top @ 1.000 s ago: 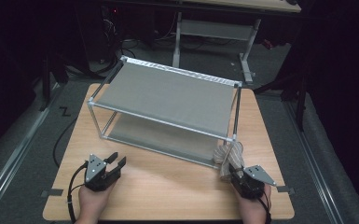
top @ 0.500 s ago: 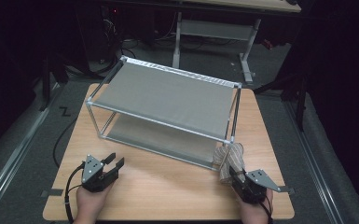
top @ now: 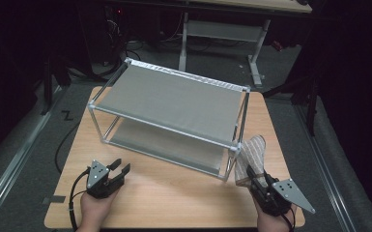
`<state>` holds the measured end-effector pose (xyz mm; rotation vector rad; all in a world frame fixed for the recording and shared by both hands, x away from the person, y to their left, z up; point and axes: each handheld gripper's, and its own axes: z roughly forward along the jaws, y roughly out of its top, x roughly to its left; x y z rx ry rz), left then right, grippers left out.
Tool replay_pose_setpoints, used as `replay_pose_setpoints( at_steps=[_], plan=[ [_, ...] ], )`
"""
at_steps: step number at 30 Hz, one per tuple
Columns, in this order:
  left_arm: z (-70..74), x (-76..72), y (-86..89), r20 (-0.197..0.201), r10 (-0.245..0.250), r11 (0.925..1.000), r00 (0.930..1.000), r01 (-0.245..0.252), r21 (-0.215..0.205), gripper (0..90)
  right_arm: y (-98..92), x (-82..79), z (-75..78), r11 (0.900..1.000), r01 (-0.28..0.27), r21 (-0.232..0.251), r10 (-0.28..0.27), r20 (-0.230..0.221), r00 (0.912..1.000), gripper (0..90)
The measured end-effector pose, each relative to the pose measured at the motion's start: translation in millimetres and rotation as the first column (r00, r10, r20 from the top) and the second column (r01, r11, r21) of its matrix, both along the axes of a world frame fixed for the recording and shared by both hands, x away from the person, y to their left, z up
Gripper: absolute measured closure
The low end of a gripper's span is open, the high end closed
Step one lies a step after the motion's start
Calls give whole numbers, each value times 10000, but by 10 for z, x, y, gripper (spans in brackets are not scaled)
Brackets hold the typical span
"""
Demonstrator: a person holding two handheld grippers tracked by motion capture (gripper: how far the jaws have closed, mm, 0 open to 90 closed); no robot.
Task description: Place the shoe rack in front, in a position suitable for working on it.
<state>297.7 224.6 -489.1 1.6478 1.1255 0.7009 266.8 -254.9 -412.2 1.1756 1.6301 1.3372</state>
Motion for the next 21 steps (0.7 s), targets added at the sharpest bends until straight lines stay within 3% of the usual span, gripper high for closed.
replay_pose_setpoints(
  at_steps=[3, 12, 16, 21],
  plan=[
    [-6, 2, -3, -39, 9, 10000, 10000, -9, -17, 571, 5, 8, -20, 10000, -40, -30, 40, -46, 10000, 680],
    [8, -17, -21, -7, -57, 10000, 10000, 57, -69, 569, 9, 89, -249, 9993, -47, -383, 9, -982, 9952, 681],
    [23, -28, -15, 39, -71, 9999, 10000, 71, -106, 569, 11, 142, -371, 9983, -95, -568, 5, -1566, 9877, 680],
    [42, -38, 8, 103, -72, 9998, 9999, 74, -157, 569, 29, 232, -545, 9957, -191, -906, -29, -2375, 9714, 680]
  ],
)
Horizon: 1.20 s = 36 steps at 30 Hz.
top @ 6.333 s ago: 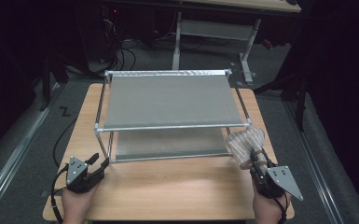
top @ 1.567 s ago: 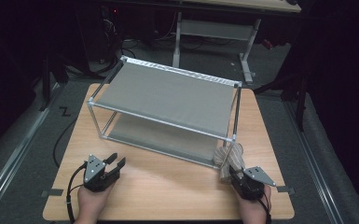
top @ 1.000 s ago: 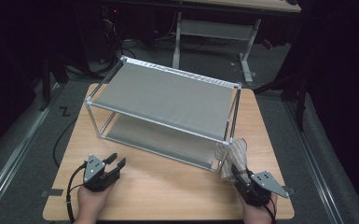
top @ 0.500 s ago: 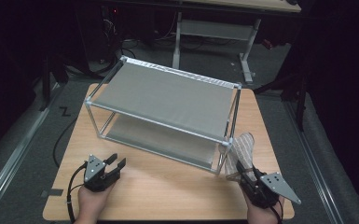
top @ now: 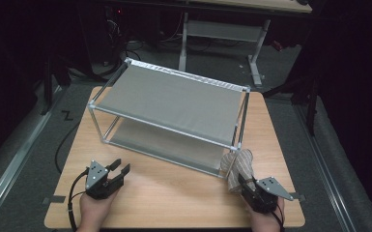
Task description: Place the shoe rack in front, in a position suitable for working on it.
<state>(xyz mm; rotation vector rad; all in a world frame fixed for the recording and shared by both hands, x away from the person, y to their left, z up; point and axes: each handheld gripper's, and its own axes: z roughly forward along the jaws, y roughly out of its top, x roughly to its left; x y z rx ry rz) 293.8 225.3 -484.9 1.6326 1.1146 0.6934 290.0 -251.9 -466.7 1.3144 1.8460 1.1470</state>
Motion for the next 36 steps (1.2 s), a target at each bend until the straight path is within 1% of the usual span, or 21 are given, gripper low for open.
replay_pose_setpoints(
  at_steps=[3, 6, 8, 10, 12, 15, 16, 17, 18, 21, 22, 24, 29, 33, 36],
  plan=[
    [10, -6, 8, 24, -17, 10000, 10000, 17, -7, 569, 10, 36, -71, 9998, -38, -208, 30, -373, 9993, 679],
    [18, -10, 3, 42, -47, 10000, 10000, 47, -21, 570, 22, 72, -146, 9993, -75, -360, 45, -823, 9966, 678],
    [41, -14, -7, 42, -61, 10000, 10000, 61, -23, 569, 20, 87, -166, 9991, -113, -410, 73, -971, 9953, 677],
    [96, -26, -30, 108, -104, 9999, 9999, 105, -67, 568, 12, 97, -180, 9992, -99, -383, 59, -1046, 9945, 676],
    [169, -37, -80, 174, -238, 9997, 9996, 239, -51, 563, 7, 98, -184, 9994, -74, -332, 37, -1075, 9942, 676],
    [305, -49, -181, 426, -476, 9989, 9980, 478, -25, 564, 6, 94, -182, 9993, -119, -345, 82, -1063, 9943, 676],
    [336, -47, -211, 519, -548, 9985, 9971, 547, 29, 564, 10, 88, -177, 9994, -126, -319, 92, -1061, 9943, 676],
    [392, -37, -272, 713, -615, 9980, 9956, 604, 176, 566, 12, 84, -173, 9994, -139, -323, 105, -1038, 9945, 676],
    [415, -28, -302, 799, -636, 9979, 9948, 623, 192, 566, 15, 68, -165, 9993, -170, -320, 137, -1021, 9947, 676],
    [489, 41, -413, 1018, -733, 9971, 9921, 710, 262, 553, 22, 40, -159, 9990, -257, -372, 220, -964, 9951, 676],
    [520, 73, -450, 1044, -752, 9971, 9917, 733, 216, 546, 22, 35, -157, 9988, -287, -384, 249, -964, 9950, 675],
    [584, 119, -512, 1238, -819, 9966, 9889, 800, 199, 540, 17, 31, -152, 9992, -268, -313, 238, -934, 9953, 675],
    [812, 230, -691, 1833, -971, 9953, 9783, 966, 113, 534, 6, 34, -133, 9993, -267, -265, 244, -833, 9962, 675],
    [939, 327, -788, 2019, -967, 9953, 9746, 968, 94, 529, 5, 35, -134, 9993, -278, -252, 256, -837, 9962, 675],
    [985, 390, -845, 2008, -988, 9950, 9746, 991, 84, 524, 1, 36, -136, 9993, -292, -240, 271, -842, 9961, 675]
  ],
)
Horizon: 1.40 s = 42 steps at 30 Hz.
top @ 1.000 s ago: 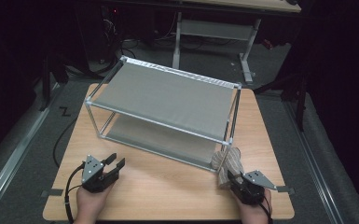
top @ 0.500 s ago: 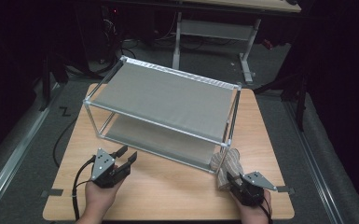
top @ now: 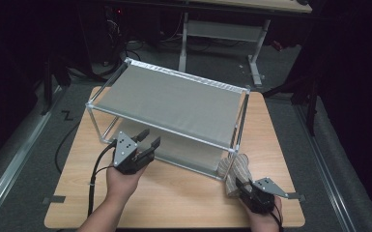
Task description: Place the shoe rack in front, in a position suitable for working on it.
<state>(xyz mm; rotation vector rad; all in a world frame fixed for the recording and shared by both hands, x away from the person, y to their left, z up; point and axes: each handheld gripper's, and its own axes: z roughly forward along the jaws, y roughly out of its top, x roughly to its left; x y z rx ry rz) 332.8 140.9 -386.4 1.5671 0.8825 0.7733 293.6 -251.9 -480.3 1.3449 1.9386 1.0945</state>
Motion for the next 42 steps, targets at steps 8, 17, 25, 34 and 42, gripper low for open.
replay_pose_setpoints(
  at_steps=[8, 17, 25, 34, 42],
  plan=[
    [24, 127, -135, -68, 12, 10000, 10000, -12, 46, 512, -5, -2, 6, 10000, -15, 26, 15, 16, 10000, 675],
    [34, 314, -188, -196, 176, 9998, 9997, -174, 74, 511, 2, -9, 9, 10000, -45, 32, 45, 34, 10000, 675],
    [13, 516, -241, -470, 268, 9996, 9985, -263, 106, 515, 1, -12, 11, 10000, -66, 62, 66, 39, 10000, 675],
    [-99, 274, -122, -481, 71, 9998, 9988, -63, 164, 508, 48, -30, 20, 9993, -372, 25, 371, 84, 9993, 676],
    [-362, -138, 24, -785, -248, 9988, 9966, 281, 411, 503, 172, -82, 33, 9965, -835, 75, 834, 102, 9965, 675]
  ],
)
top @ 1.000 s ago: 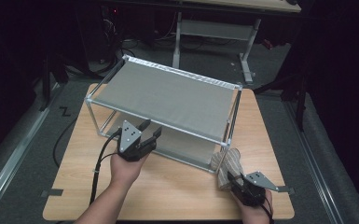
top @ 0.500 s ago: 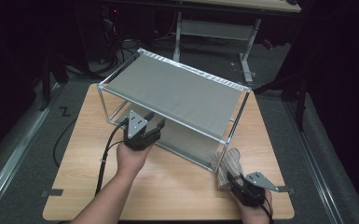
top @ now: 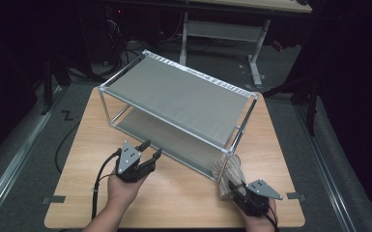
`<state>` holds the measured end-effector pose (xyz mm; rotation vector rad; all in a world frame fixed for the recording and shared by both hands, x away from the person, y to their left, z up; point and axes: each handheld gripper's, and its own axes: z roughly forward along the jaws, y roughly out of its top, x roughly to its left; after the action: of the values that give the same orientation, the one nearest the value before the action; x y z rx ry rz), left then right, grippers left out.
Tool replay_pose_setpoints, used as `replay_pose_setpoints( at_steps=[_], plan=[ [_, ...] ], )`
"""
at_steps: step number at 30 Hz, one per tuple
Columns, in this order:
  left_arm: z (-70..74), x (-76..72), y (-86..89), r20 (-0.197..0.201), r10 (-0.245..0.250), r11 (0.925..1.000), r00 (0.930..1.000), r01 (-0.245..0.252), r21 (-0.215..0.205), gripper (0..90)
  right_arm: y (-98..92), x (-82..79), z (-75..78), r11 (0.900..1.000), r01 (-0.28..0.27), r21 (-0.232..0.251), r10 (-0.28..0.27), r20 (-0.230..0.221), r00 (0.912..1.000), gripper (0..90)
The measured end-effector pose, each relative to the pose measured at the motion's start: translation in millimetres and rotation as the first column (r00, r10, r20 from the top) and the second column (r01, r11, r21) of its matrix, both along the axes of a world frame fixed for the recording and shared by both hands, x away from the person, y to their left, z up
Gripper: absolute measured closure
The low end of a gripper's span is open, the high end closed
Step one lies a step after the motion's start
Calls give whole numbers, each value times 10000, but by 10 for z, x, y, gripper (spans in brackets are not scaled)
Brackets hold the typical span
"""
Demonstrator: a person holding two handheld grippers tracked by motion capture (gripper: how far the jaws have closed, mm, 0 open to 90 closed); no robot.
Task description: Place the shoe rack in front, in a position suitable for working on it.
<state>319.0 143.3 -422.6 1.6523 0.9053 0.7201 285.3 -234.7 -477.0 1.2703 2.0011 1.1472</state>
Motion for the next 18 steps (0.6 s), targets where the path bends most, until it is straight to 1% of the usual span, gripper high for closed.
replay_pose_setpoints(
  at_steps=[1, 3, 6, 7, 9, 10, 12, 13, 14, 17, 18],
  plan=[
    [-40, -67, 22, -41, -27, 10000, 10000, 27, -52, 503, 17, -10, 0, 10000, -68, 2, 68, -4, 10000, 675],
    [-101, -154, 47, -128, -101, 9999, 9999, 100, -79, 503, 75, -46, -1, 9995, -313, -39, 313, -4, 9995, 675],
    [-171, -250, 59, -231, -170, 9998, 9996, 167, -123, 501, 170, -94, 9, 9979, -649, -4, 649, 21, 9979, 674],
    [-201, -290, 55, -231, -214, 9996, 9995, 209, -210, 500, 199, -106, 12, 9972, -749, -19, 749, 21, 9972, 674],
    [-262, -344, 32, -215, -318, 9993, 9993, 314, -191, 498, 277, -131, 16, 9947, -1026, -33, 1026, 43, 9947, 674],
    [-296, -364, 14, -247, -384, 9991, 9990, 380, -161, 498, 321, -142, 16, 9927, -1206, -71, 1206, 53, 9927, 674],
    [-356, -383, -25, -385, -554, 9984, 9977, 547, -171, 497, 379, -151, 13, 9903, -1377, -174, 1379, 102, 9904, 674],
    [-385, -384, -58, -506, -688, 9975, 9963, 680, -181, 497, 398, -151, 12, 9901, -1386, -234, 1389, 101, 9903, 674],
    [-390, -382, -70, -532, -771, 9970, 9956, 766, -100, 496, 403, -142, 10, 9909, -1324, -259, 1326, 96, 9911, 673],
    [-389, -380, -124, -567, -972, 9951, 9937, 960, -230, 496, 364, -118, 7, 9931, -1138, -277, 1141, 85, 9934, 674],
    [-383, -383, -143, -571, -1057, 9942, 9928, 1043, -260, 495, 327, -105, 7, 9949, -982, -221, 983, 38, 9951, 673]
  ],
)
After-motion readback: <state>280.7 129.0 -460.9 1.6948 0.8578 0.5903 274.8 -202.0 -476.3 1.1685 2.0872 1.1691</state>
